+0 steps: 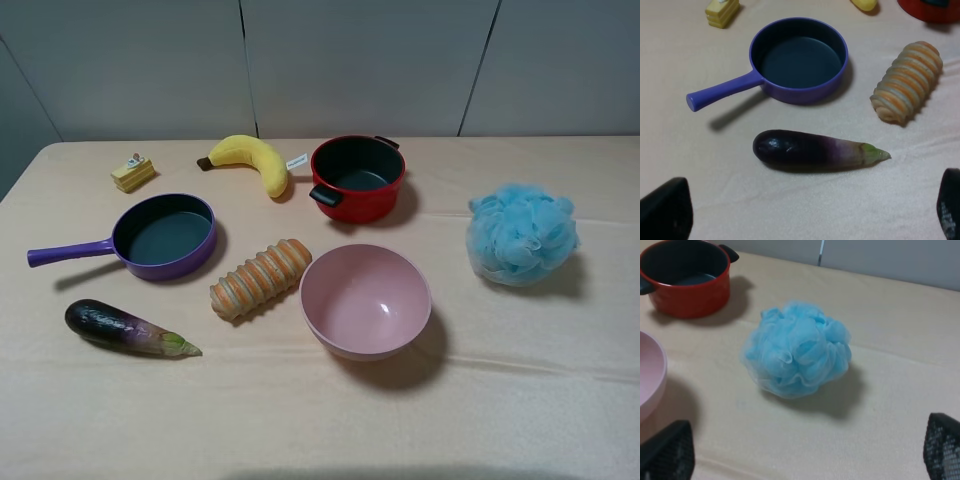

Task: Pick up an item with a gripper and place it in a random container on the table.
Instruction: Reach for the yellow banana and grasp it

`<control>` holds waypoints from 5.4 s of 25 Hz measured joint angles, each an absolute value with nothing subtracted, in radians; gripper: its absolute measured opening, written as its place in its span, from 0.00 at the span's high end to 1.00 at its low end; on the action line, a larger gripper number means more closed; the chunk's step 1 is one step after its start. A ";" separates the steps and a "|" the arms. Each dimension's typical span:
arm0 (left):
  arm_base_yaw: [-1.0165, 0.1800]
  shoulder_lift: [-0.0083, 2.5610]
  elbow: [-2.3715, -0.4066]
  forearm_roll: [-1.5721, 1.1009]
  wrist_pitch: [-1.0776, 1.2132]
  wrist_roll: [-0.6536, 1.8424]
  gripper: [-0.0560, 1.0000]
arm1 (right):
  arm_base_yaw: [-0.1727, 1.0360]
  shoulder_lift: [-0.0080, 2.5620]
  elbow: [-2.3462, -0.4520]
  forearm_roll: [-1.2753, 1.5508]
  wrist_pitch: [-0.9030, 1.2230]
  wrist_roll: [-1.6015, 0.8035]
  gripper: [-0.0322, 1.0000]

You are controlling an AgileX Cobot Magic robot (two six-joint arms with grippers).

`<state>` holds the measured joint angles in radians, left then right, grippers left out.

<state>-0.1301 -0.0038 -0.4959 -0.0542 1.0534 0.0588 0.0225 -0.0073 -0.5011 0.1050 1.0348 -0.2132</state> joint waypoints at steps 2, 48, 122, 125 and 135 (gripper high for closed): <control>-0.130 -0.004 -0.496 -0.054 1.053 0.059 0.01 | 0.022 -0.007 -0.501 0.105 1.035 -0.213 0.30; -0.130 -0.004 -0.496 -0.054 1.053 0.059 0.01 | 0.022 -0.007 -0.501 0.105 1.035 -0.213 0.30; -0.130 -0.004 -0.496 -0.054 1.053 0.059 0.01 | 0.371 1.533 -1.465 0.142 0.977 -0.139 0.30; -0.130 -0.004 -0.496 -0.054 1.053 0.059 0.01 | 0.401 1.620 -1.553 0.141 0.980 -0.156 0.30; -0.130 -0.004 -0.496 -0.054 1.053 0.059 0.01 | 0.464 1.876 -1.835 0.142 0.988 -0.178 0.30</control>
<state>-0.1301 -0.0038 -0.4959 -0.0542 1.0534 0.0588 0.4645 1.8762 -1.8348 0.1423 0.9884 -0.1777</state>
